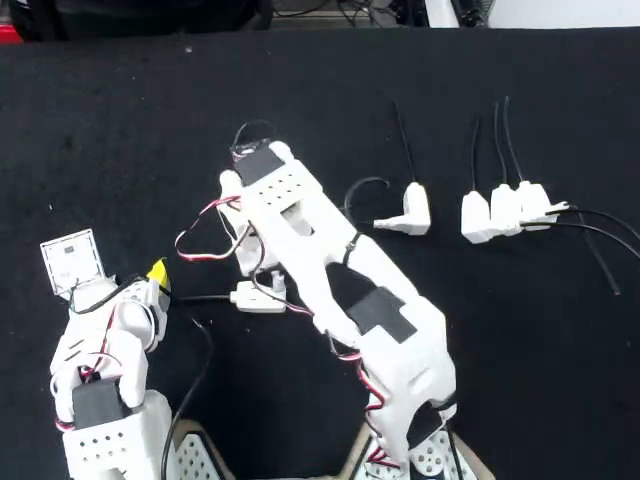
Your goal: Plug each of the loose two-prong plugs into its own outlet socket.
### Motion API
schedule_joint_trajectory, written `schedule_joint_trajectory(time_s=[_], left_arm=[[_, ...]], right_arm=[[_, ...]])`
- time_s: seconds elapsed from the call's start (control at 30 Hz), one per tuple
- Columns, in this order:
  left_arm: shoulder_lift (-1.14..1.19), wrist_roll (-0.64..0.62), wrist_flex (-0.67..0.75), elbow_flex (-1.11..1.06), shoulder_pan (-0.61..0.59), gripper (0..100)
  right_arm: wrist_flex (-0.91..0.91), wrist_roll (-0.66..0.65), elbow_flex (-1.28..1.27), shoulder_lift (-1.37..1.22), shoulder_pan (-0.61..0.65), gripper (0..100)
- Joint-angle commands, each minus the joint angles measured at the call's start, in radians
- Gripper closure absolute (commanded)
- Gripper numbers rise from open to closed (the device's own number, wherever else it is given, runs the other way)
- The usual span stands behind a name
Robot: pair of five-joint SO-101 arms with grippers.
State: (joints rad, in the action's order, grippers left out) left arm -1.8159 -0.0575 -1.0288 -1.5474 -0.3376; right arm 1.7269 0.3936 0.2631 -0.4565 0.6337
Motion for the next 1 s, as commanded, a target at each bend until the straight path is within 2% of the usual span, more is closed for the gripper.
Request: schedule_joint_trajectory(time_s=[0.0, 0.4, 0.6, 0.77, 0.97], left_arm=[[-0.006, -0.006, 0.015, 0.008, -0.008, 76], [-0.006, -0.006, 0.015, 0.010, -0.001, 76], [-0.006, -0.006, 0.015, 0.010, -0.001, 76], [-0.006, -0.006, 0.015, 0.010, -0.001, 76], [-0.006, -0.005, 0.015, 0.010, -0.002, 76]], right_arm=[[0.029, 0.015, 0.045, 0.001, -0.014, 98.7], [0.037, 0.017, -0.005, 0.019, -0.012, 98.7], [0.038, 0.018, -0.022, 0.033, 0.055, 98.7], [0.037, 0.157, -0.025, 0.027, 0.064, 98.6], [0.035, 0.170, -0.025, 0.024, 0.051, 98.6]])
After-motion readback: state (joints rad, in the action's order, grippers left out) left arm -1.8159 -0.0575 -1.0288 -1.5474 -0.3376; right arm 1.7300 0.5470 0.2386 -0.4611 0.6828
